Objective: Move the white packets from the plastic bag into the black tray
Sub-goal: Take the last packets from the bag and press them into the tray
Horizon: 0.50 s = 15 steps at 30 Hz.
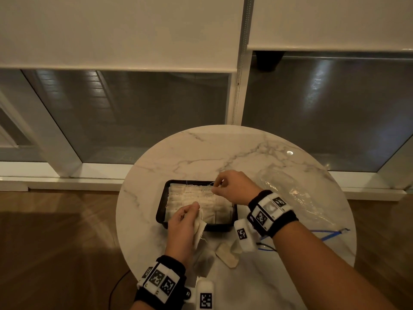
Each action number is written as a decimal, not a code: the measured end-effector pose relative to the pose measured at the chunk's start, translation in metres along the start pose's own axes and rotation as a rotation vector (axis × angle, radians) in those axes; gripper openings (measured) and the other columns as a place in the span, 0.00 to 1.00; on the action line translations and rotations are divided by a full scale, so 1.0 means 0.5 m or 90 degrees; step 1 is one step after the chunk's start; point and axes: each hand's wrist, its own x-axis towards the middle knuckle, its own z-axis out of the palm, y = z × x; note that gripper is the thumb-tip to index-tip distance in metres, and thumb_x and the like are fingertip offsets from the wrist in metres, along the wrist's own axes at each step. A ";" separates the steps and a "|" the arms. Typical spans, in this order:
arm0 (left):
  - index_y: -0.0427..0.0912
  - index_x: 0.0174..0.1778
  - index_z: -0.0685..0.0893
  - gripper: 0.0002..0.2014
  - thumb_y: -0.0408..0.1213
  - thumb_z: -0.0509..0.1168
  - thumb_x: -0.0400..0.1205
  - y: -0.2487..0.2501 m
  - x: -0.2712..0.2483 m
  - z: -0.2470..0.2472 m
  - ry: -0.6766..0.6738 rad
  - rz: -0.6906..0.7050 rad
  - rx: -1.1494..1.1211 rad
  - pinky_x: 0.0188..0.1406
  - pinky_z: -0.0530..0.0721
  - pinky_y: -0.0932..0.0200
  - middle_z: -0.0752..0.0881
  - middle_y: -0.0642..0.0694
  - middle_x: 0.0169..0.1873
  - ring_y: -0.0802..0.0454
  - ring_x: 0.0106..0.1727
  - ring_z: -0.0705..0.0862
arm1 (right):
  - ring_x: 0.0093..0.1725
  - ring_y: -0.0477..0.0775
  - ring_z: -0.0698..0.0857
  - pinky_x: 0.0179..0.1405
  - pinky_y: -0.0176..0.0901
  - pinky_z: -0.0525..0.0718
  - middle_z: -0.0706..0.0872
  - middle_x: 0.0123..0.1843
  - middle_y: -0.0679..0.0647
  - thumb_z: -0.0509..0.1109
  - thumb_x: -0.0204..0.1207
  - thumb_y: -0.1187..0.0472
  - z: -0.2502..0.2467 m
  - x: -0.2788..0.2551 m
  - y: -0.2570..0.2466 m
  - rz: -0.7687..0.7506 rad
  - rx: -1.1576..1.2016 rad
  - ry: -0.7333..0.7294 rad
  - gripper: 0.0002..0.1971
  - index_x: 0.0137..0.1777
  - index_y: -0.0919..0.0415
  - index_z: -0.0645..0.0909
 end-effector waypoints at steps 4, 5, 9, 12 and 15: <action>0.43 0.61 0.90 0.13 0.42 0.66 0.85 0.012 -0.010 0.012 -0.054 -0.063 -0.090 0.54 0.87 0.47 0.91 0.41 0.58 0.42 0.60 0.87 | 0.37 0.42 0.84 0.38 0.38 0.80 0.88 0.37 0.45 0.72 0.79 0.43 0.016 -0.085 -0.010 0.001 0.248 0.061 0.12 0.44 0.49 0.88; 0.43 0.63 0.89 0.13 0.39 0.66 0.85 0.016 -0.013 0.015 -0.063 -0.066 -0.102 0.44 0.88 0.51 0.90 0.40 0.58 0.43 0.58 0.87 | 0.36 0.41 0.84 0.37 0.37 0.80 0.88 0.38 0.44 0.71 0.79 0.41 0.024 -0.105 -0.011 0.009 0.276 0.048 0.13 0.45 0.49 0.88; 0.45 0.68 0.82 0.16 0.30 0.64 0.84 0.020 -0.022 0.027 -0.092 -0.059 -0.079 0.30 0.86 0.56 0.91 0.37 0.55 0.44 0.49 0.91 | 0.41 0.41 0.88 0.34 0.34 0.82 0.91 0.43 0.46 0.71 0.78 0.39 0.061 -0.156 -0.002 0.052 0.346 -0.006 0.15 0.49 0.49 0.90; 0.46 0.69 0.79 0.19 0.26 0.66 0.84 0.019 -0.031 0.032 -0.133 -0.066 -0.075 0.35 0.91 0.52 0.93 0.34 0.49 0.41 0.45 0.93 | 0.35 0.45 0.86 0.31 0.39 0.82 0.91 0.39 0.52 0.73 0.81 0.51 0.078 -0.170 0.005 0.088 0.459 -0.017 0.10 0.43 0.55 0.91; 0.47 0.69 0.78 0.21 0.25 0.69 0.82 0.017 -0.037 0.033 -0.140 -0.051 -0.062 0.35 0.91 0.50 0.91 0.30 0.53 0.39 0.44 0.93 | 0.34 0.51 0.85 0.30 0.41 0.82 0.89 0.40 0.63 0.74 0.81 0.58 0.083 -0.177 0.015 0.113 0.547 0.001 0.09 0.43 0.62 0.90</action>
